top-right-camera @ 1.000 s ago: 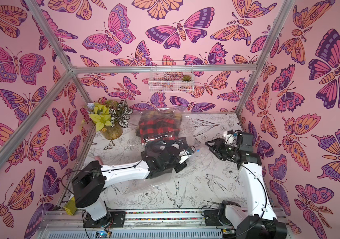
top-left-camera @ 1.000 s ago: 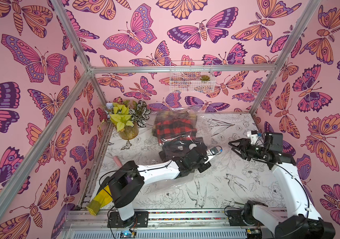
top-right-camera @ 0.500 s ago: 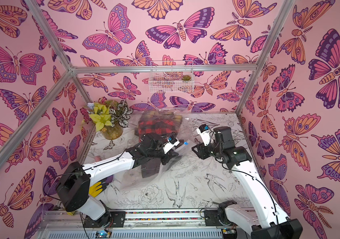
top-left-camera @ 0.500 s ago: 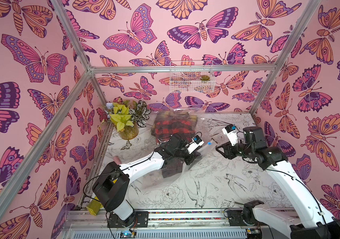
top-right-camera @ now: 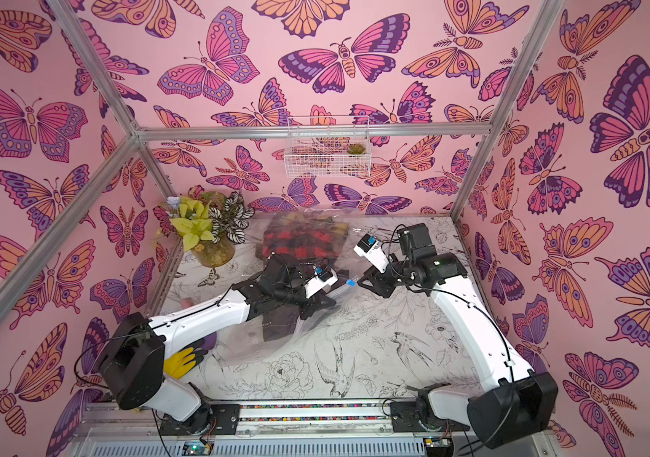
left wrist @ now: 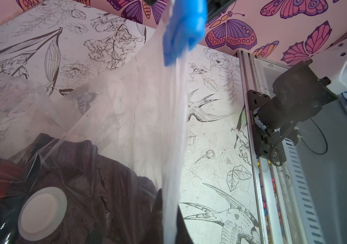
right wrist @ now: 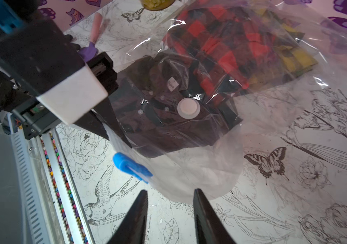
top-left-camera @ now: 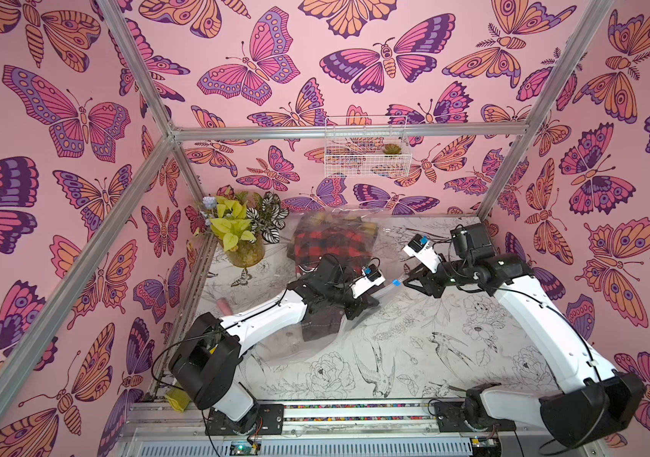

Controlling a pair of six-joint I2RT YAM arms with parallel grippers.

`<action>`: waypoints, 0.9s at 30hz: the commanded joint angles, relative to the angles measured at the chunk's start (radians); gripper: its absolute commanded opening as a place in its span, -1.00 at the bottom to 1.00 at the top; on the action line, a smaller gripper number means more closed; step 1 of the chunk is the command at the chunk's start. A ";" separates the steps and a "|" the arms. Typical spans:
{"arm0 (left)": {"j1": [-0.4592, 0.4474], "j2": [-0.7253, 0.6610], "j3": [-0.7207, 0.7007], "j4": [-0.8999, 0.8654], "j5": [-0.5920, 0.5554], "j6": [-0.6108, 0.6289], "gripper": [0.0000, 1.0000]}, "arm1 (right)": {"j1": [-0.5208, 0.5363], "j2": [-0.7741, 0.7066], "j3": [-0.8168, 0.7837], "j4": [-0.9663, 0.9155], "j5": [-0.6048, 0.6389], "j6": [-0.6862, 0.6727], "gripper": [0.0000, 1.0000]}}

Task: Place the folded shirt into the vacuum bag
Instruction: Close the vacuum bag at the center of the board.

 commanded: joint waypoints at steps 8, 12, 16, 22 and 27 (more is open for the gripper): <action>0.035 0.024 0.039 -0.064 0.040 0.016 -1.00 | 0.032 0.065 0.060 -0.083 -0.169 -0.128 -0.68; 0.043 0.033 0.054 -0.065 0.039 0.001 -1.00 | 0.035 0.062 0.048 -0.079 -0.180 -0.127 -0.89; 0.051 0.038 0.061 -0.066 0.044 -0.012 -1.00 | 0.040 0.059 0.037 -0.072 -0.180 -0.118 -0.85; 0.053 0.040 0.061 -0.066 0.054 -0.021 -1.00 | 0.052 0.070 0.033 -0.048 -0.173 -0.087 -0.80; 0.054 0.032 0.054 -0.066 0.052 -0.021 -1.00 | 0.055 0.073 0.031 -0.036 -0.151 -0.075 -0.99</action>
